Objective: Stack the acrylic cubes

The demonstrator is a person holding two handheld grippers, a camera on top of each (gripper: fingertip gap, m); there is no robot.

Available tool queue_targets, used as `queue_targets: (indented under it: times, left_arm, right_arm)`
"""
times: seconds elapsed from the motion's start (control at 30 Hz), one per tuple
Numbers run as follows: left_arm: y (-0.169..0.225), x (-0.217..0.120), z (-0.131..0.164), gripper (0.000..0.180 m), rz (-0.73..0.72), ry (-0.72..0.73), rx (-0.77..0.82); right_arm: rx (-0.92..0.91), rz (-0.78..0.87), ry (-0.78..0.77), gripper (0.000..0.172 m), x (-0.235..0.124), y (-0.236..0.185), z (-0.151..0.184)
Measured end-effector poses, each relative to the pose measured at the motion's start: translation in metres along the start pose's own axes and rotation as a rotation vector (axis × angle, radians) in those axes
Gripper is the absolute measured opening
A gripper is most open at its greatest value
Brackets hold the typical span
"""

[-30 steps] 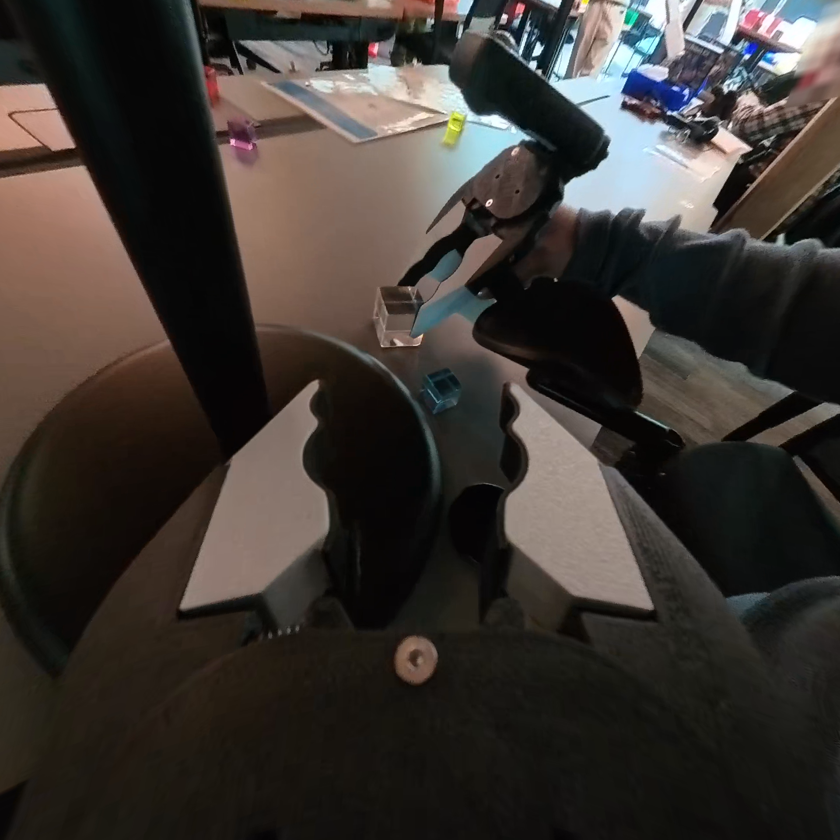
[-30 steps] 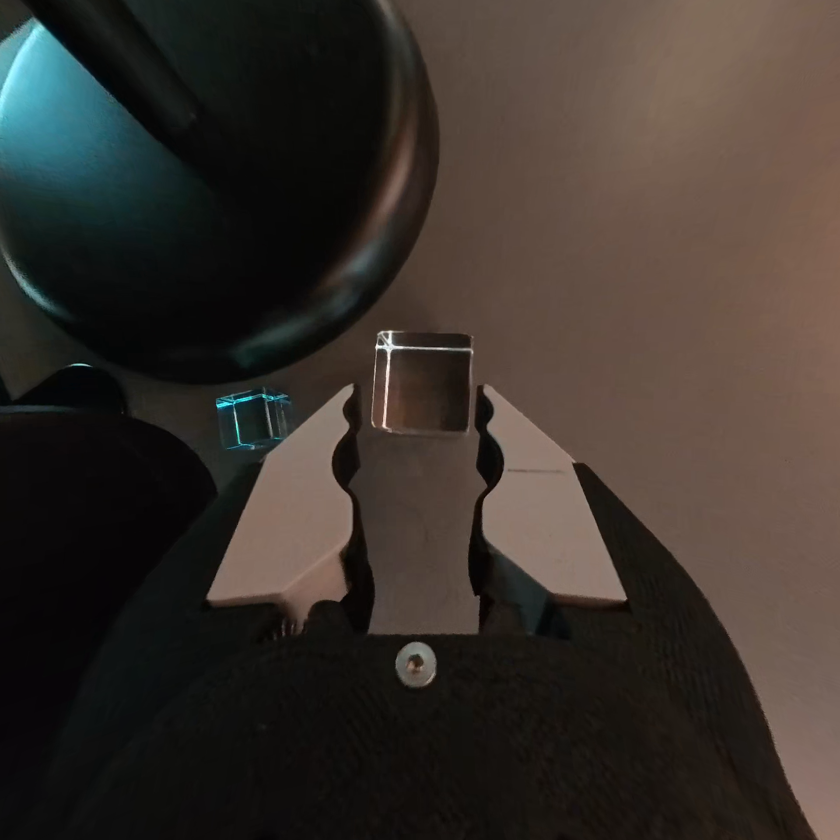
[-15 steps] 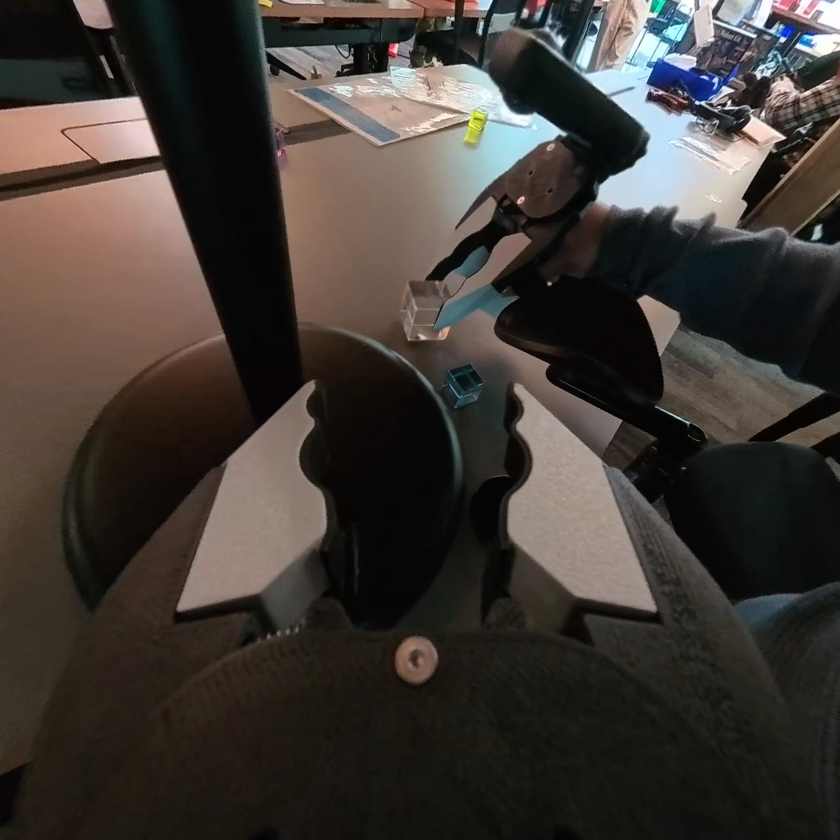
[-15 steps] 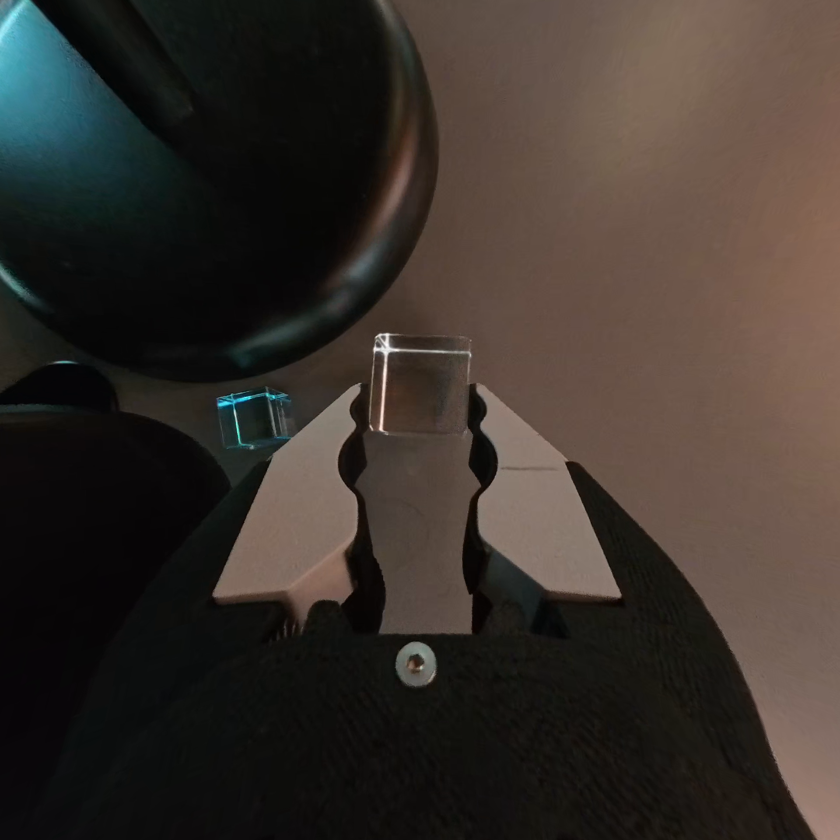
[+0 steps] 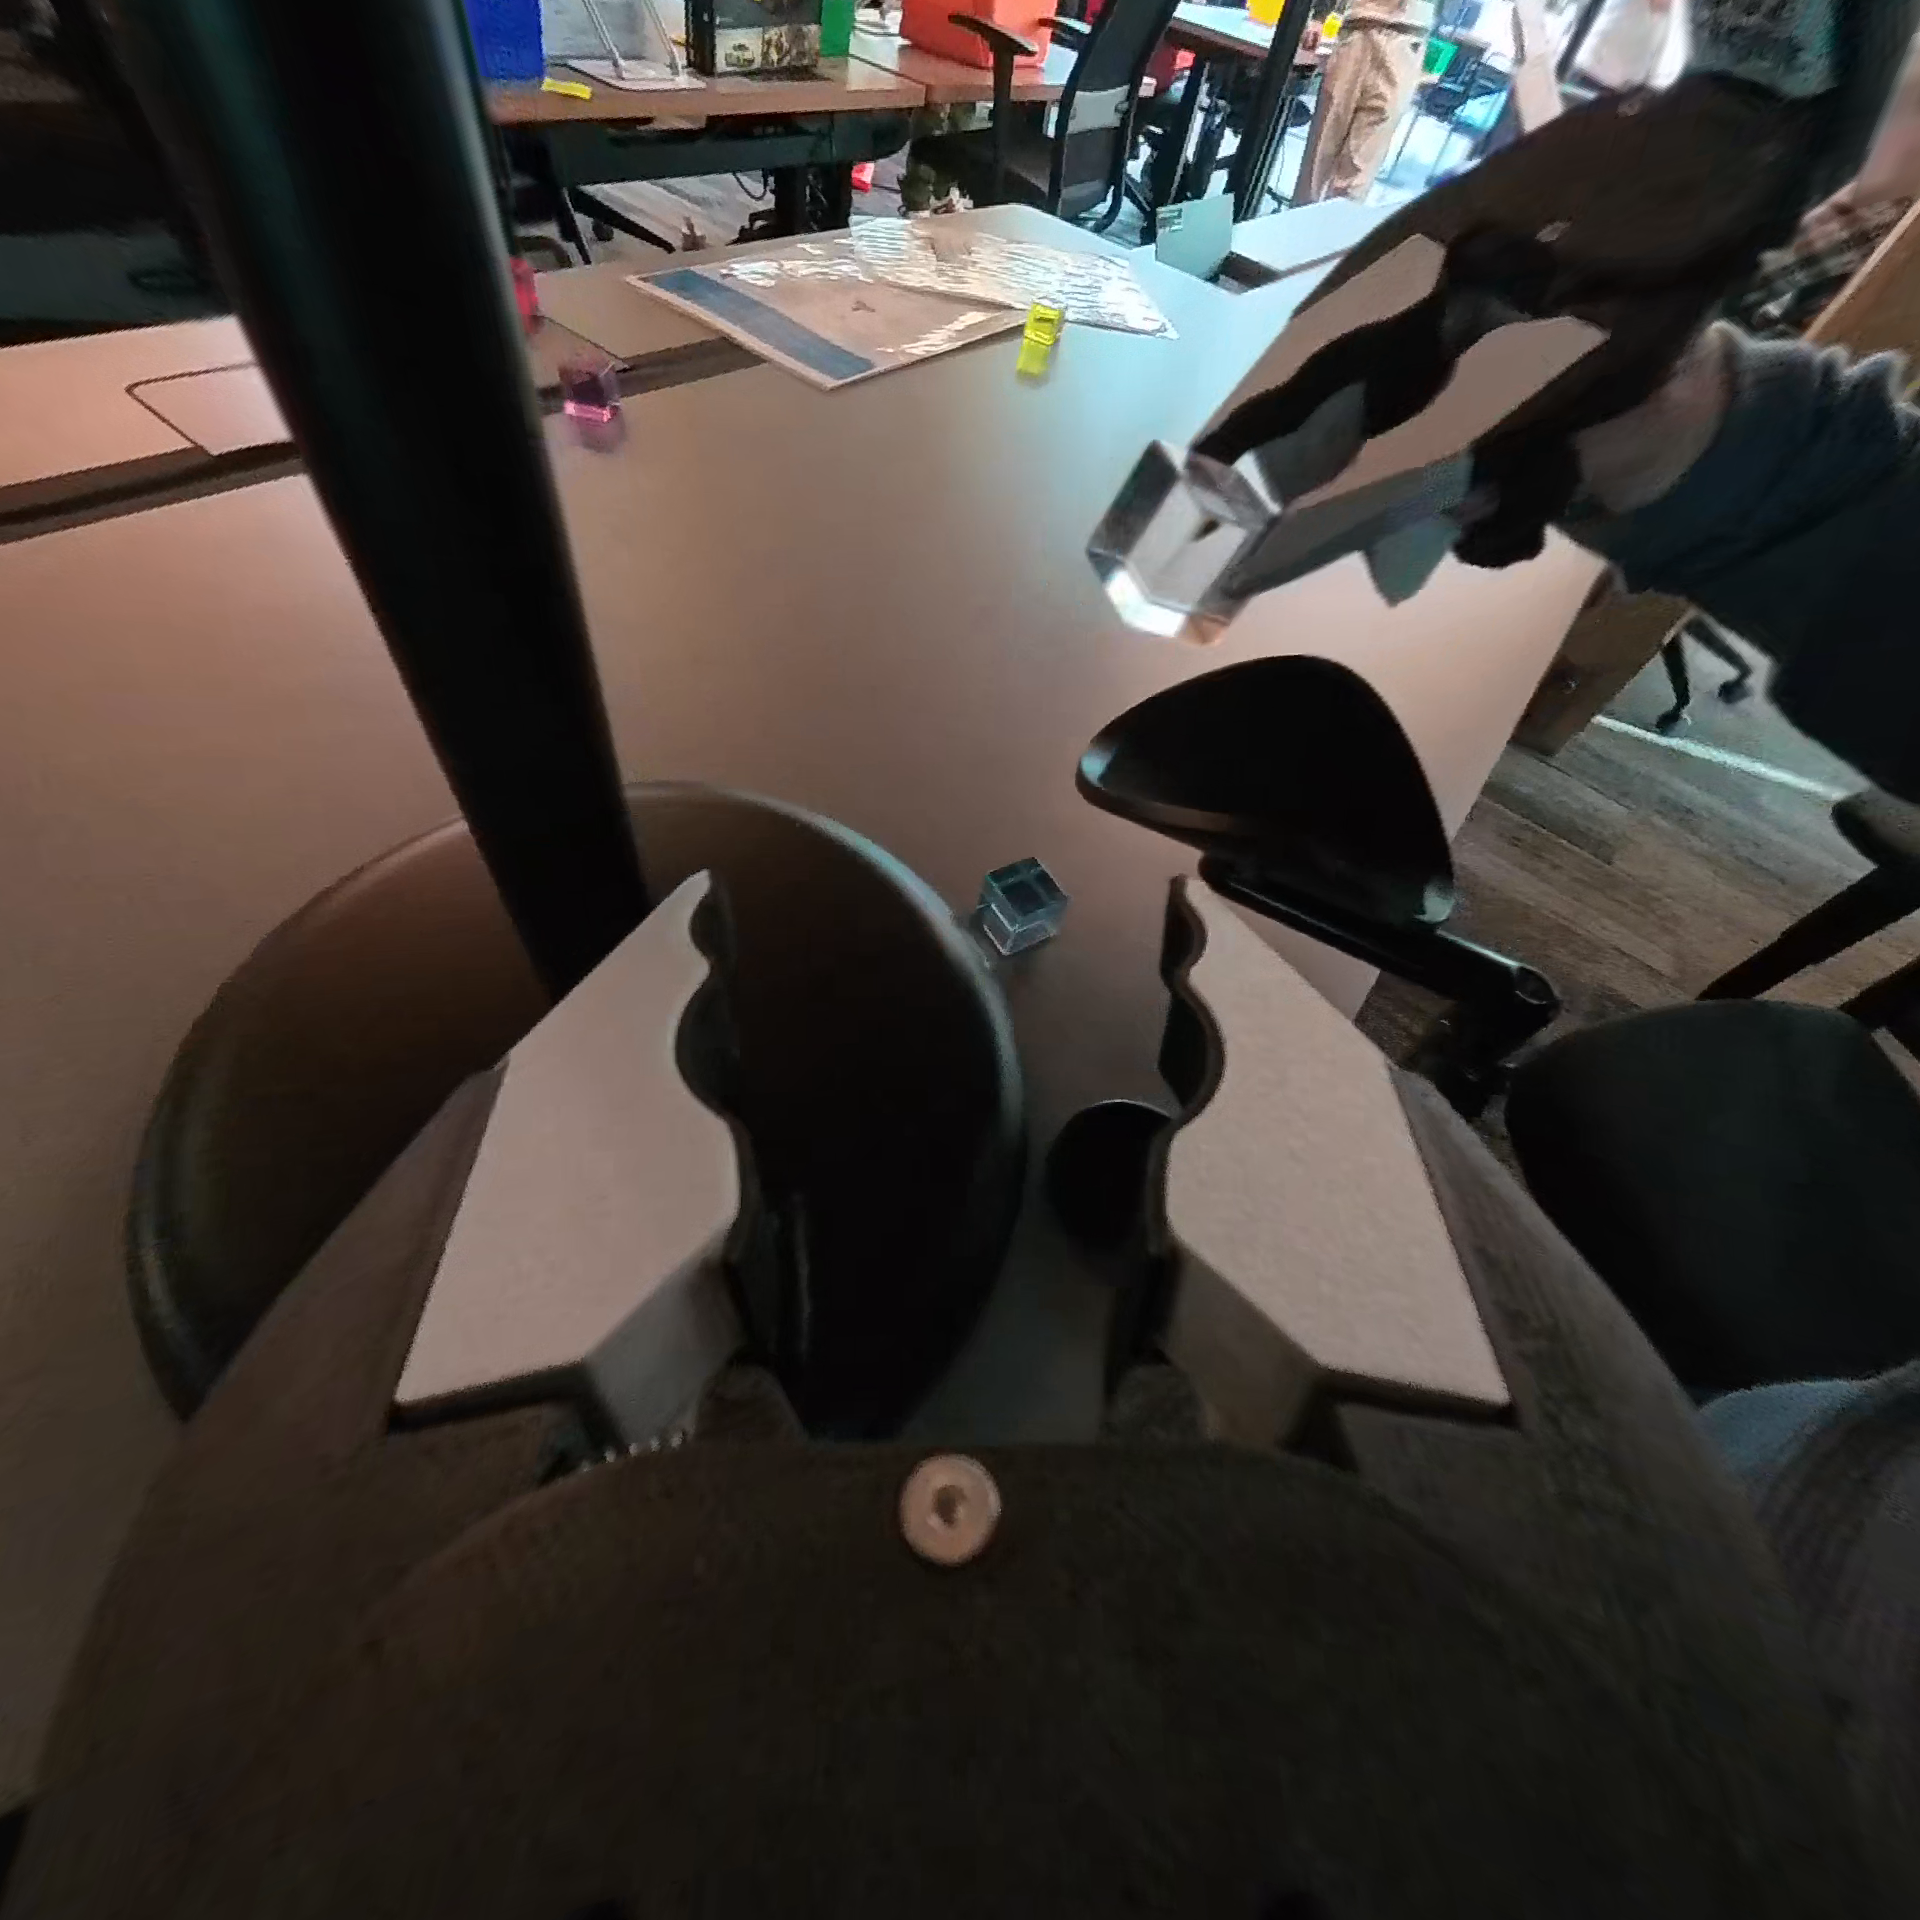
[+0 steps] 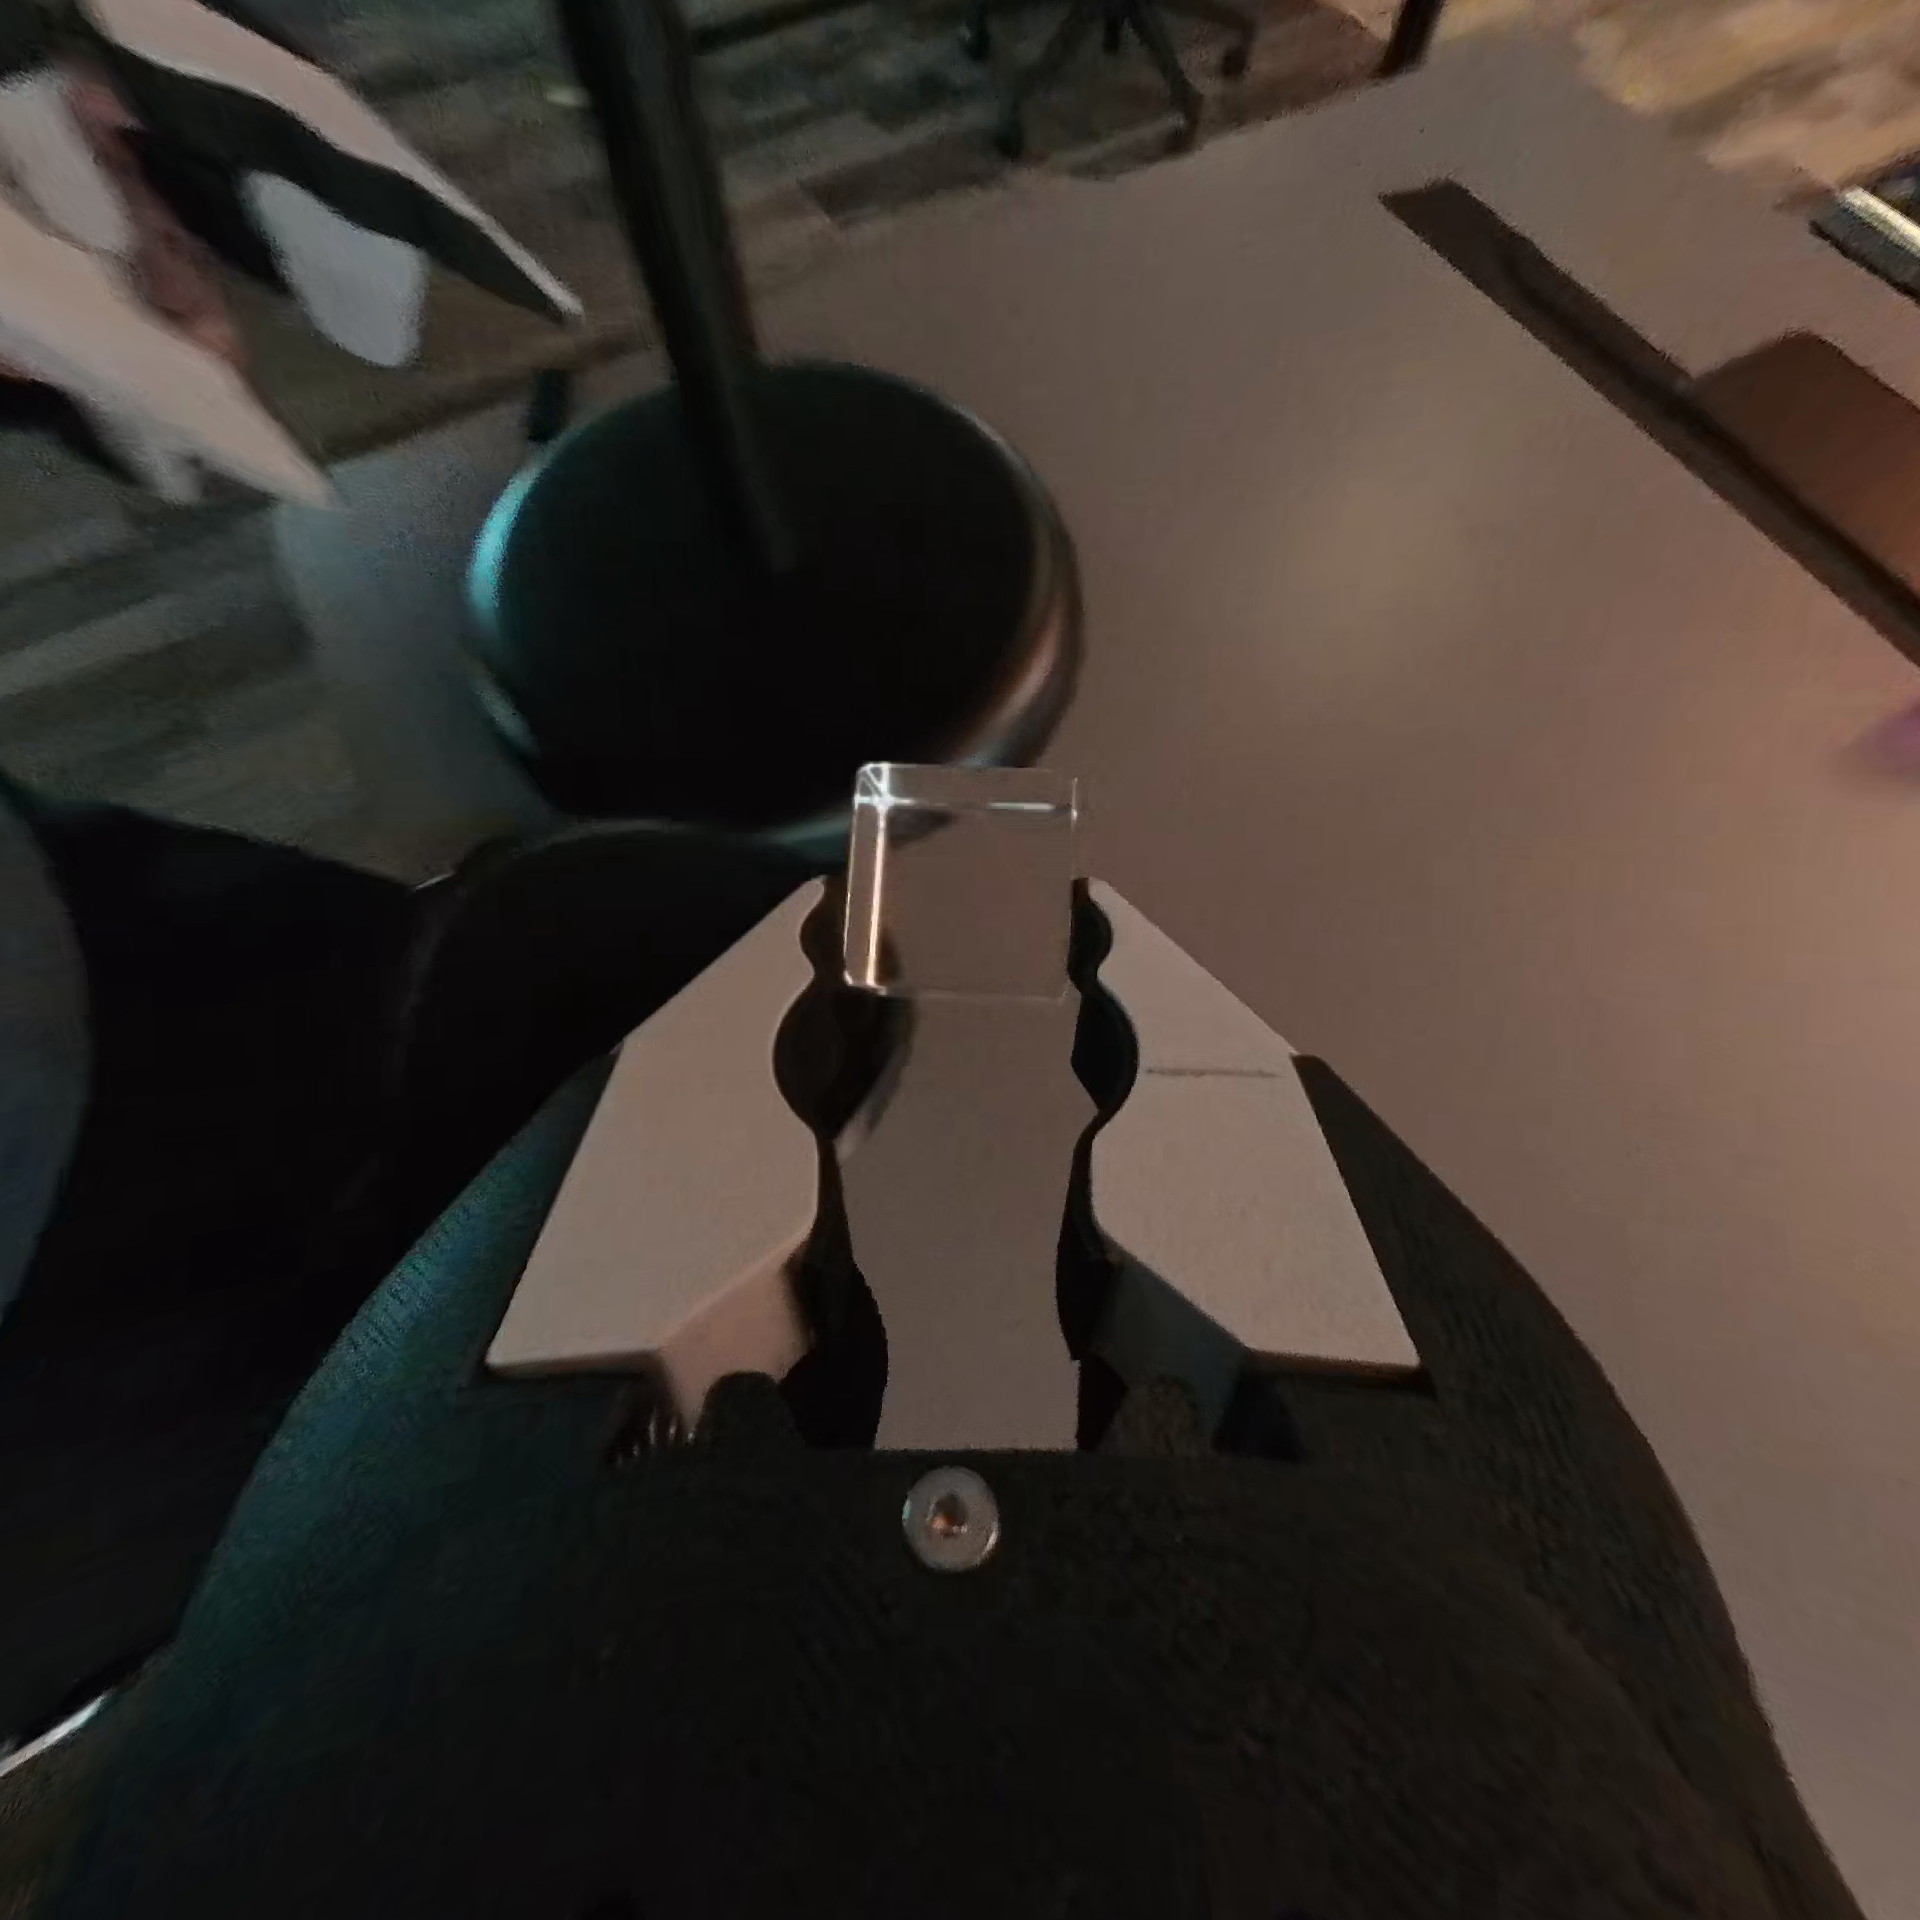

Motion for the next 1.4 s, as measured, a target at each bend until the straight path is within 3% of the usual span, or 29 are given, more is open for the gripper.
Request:
queue_targets:
  times: [0.23,0.47,0.73,0.83,0.87,1.03,1.17,1.27,1.4]
  left_arm:
    - [0.009,0.001,-0.001,0.082,0.025,0.001,0.013]
    - [0.016,0.006,0.001,0.082,0.051,-0.017,0.02]
    - [0.025,0.011,0.004,0.082,0.075,-0.05,0.044]
    - [0.029,0.018,0.008,0.074,0.113,-0.066,0.068]
    - [0.029,0.023,0.01,0.069,0.13,-0.08,0.086]
    - [0.032,0.067,0.022,0.06,0.211,-0.193,0.22]
    - [0.028,0.107,0.044,0.066,0.246,-0.348,0.353]
    - [0.031,0.126,0.055,0.067,0.32,-0.444,0.396]
    - [0.027,0.144,0.065,0.067,0.313,-0.547,0.527]
  right_arm:
    - [-0.111,-0.283,-0.089,0.041,-0.011,-0.052,0.017]
    - [-0.215,-0.429,-0.184,0.041,0.002,-0.062,0.028]
    - [-0.336,-0.525,-0.26,0.041,0.008,-0.057,0.029]
    - [-0.349,-0.513,-0.286,0.042,0.008,-0.058,0.028]
    - [-0.345,-0.497,-0.281,0.053,0.008,-0.057,0.027]
    - [-0.259,-0.374,-0.101,0.071,-0.013,-0.059,0.001]
    - [-0.185,-0.283,0.11,0.069,-0.044,-0.073,-0.012]
    - [-0.115,-0.231,0.216,0.064,-0.067,-0.086,-0.007]
    - [-0.03,-0.132,0.341,0.059,-0.093,-0.097,0.003]
Point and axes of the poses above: each gripper's, where its closed fingertips meet, x out along the fingers, z out of its underside, y = z × x across the jaws, the point moved 3 cm from there along -x, back along the fingers, and after that the axes turned 1 degree about -z, right-handed, at the moved point
